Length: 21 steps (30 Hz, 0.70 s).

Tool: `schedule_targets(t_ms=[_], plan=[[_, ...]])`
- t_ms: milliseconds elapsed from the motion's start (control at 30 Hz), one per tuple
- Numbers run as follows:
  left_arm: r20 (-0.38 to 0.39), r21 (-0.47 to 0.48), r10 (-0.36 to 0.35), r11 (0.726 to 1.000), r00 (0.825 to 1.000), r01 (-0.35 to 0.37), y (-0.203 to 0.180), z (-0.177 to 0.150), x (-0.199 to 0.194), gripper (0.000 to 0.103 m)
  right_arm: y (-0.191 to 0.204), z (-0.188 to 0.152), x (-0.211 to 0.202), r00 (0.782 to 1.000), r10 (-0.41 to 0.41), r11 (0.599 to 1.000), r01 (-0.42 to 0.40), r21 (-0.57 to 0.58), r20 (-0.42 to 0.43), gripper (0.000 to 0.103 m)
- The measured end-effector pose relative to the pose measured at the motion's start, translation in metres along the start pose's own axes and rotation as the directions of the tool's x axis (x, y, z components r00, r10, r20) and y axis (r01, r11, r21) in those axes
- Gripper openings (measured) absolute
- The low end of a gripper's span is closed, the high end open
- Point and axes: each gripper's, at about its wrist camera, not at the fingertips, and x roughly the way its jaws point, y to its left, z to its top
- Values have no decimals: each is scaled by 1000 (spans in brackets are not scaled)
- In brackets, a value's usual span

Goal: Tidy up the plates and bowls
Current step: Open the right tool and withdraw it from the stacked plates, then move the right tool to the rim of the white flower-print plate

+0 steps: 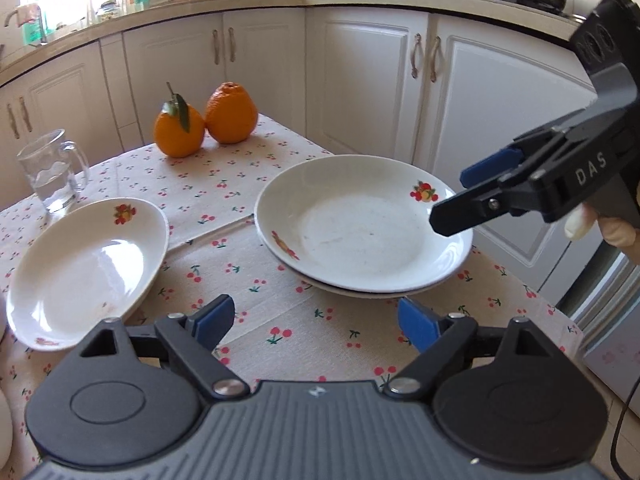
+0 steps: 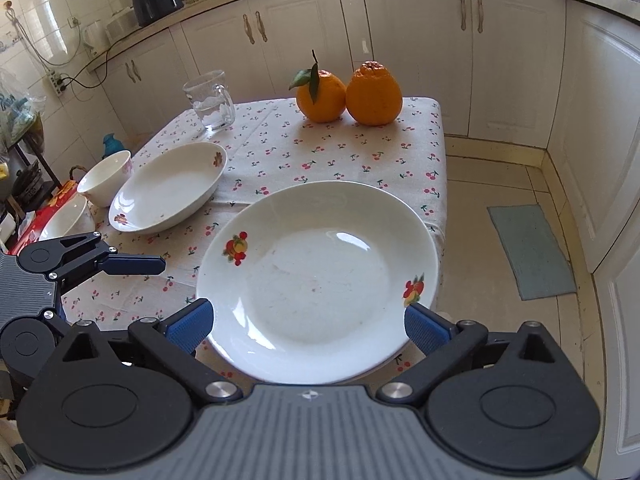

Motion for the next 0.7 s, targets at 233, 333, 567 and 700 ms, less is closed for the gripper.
schedule_targets(t_ms=[233, 333, 567, 700], plan=[[-16, -91, 195, 976, 981, -196, 20, -19, -15, 92, 42, -18, -15, 999, -14, 998, 16, -59, 43, 103], [-49, -150, 280, 947, 959, -284, 37, -29, -16, 92, 60, -23, -20, 999, -9, 995, 14, -100, 54, 103], [-92, -243, 376, 890, 922, -387, 72, -45, -14, 92, 89, -25, -30, 997, 15, 988, -4, -155, 75, 103], [-126, -279, 374, 875, 919, -395, 85, -49, -2, 92, 96, -20, -26, 997, 30, 985, -18, -169, 72, 103]])
